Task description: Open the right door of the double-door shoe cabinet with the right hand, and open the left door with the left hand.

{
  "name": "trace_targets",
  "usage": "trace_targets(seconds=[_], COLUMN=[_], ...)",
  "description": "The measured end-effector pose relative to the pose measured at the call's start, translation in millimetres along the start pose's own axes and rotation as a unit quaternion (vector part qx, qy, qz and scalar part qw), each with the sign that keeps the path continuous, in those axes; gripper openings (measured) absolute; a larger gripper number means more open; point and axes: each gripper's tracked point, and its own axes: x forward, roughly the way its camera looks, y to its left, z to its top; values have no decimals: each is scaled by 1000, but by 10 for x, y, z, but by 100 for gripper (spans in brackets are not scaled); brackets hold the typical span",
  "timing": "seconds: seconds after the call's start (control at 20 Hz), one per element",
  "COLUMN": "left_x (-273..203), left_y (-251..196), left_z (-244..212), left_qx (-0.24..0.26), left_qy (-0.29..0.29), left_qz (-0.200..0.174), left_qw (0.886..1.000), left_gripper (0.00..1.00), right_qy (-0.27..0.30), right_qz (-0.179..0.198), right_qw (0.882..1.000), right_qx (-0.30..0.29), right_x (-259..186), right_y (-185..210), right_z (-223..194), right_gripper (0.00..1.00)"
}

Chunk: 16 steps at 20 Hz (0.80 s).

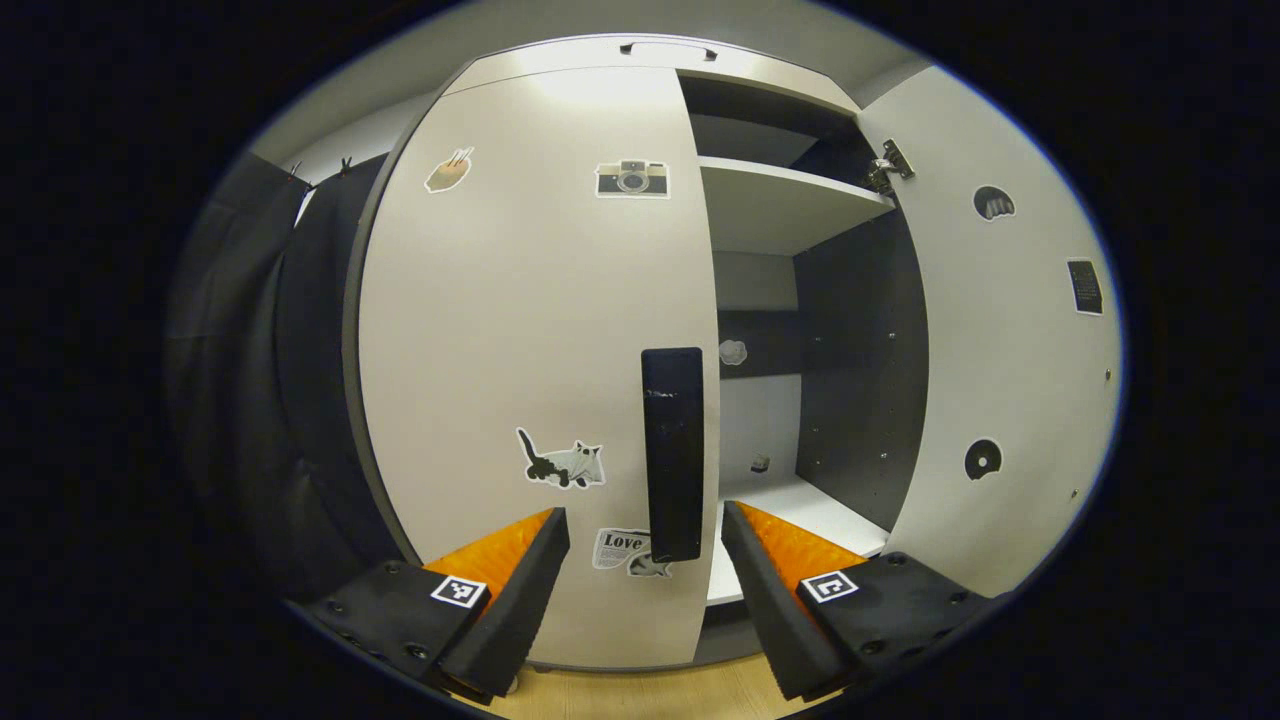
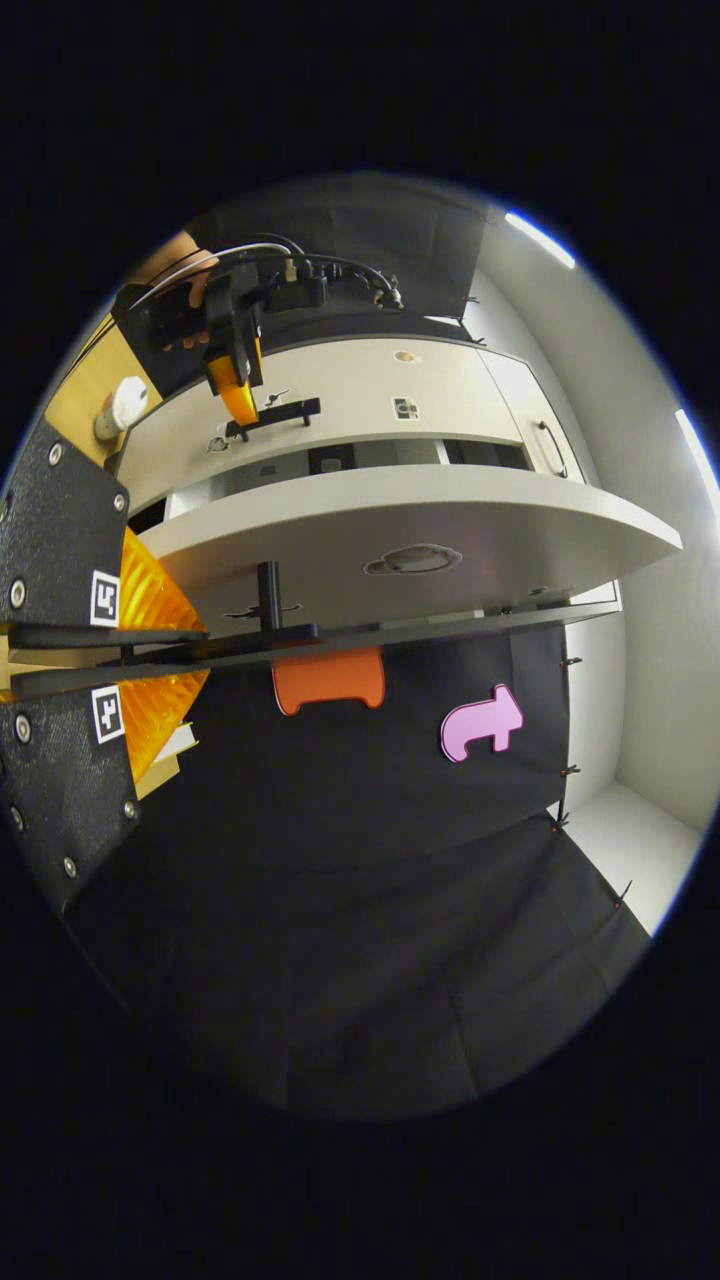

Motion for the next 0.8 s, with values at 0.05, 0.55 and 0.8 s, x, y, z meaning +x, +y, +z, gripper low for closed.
trace_targets(seconds=[0.05,0.55,0.8], left_x=[52,385,420], left_y=[13,-20,-207], left_z=[25,85,97], left_qx=[2,-18,-31], left_qy=[-5,-10,-1], left_qz=[3,8,-39], left_qw=[1000,1000,999], left_gripper=[96,82,64], right_qy=[-1,3,5], right_qz=[5,-7,-20], right_qw=[1000,999,999], right_qx=[13,37,32], right_x=[-24,-178,-239], right_y=[23,-102,-148], right_z=[3,6,33], right_gripper=[7,42,58])
